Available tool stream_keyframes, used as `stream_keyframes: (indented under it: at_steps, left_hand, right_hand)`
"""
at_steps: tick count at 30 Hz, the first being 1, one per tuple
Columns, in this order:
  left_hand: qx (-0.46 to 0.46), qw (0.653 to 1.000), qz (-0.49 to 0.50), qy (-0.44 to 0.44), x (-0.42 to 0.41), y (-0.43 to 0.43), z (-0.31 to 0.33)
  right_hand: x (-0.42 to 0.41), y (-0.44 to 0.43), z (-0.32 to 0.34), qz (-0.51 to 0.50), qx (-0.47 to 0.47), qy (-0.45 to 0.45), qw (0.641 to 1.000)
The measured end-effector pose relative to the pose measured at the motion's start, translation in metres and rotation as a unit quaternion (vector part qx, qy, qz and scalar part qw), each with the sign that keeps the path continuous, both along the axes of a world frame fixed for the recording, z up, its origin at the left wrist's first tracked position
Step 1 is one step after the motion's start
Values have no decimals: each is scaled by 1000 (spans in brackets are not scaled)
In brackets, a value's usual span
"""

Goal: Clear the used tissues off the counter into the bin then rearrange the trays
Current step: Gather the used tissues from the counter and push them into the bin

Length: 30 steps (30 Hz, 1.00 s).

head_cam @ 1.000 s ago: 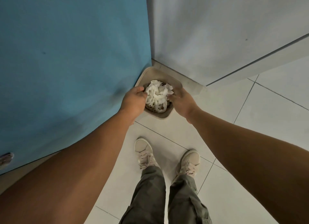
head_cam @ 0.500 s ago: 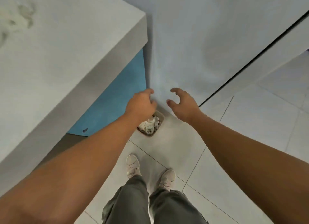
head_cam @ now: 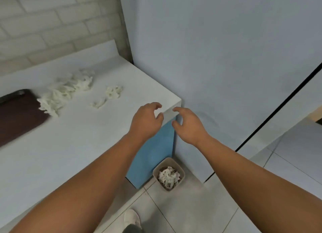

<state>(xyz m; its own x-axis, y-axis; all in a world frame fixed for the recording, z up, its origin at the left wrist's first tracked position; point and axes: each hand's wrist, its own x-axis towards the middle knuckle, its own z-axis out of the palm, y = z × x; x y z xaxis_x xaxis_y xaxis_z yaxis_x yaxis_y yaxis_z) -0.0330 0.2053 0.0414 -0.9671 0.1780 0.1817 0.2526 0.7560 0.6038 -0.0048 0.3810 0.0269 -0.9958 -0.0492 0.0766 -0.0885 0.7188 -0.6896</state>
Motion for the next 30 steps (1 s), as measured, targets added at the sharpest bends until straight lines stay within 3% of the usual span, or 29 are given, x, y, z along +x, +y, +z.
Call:
stream_keyframes:
  at_steps: [6,16,24,27,30]
  left_hand:
    - [-30,997,77,4,-20,-77,17]
    - [-112,983,147,-2,-104,-202,-18]
    - [-204,976,69,-20,-157,-244,-69]
    - [-160,986,34,35,-168,-257,-81]
    - [-113,993,6,35,-180,-270,-84]
  right_hand:
    - [-43,-58,14,66,19,-4,998]
    - [-131,-154,5,120,44,-21,992]
    - [-195,-206,-18,59,94,-51,992]
    - [-208,-221,-26,30,99,-54,993]
    - [-216,-232,-34,0,99,-36,994]
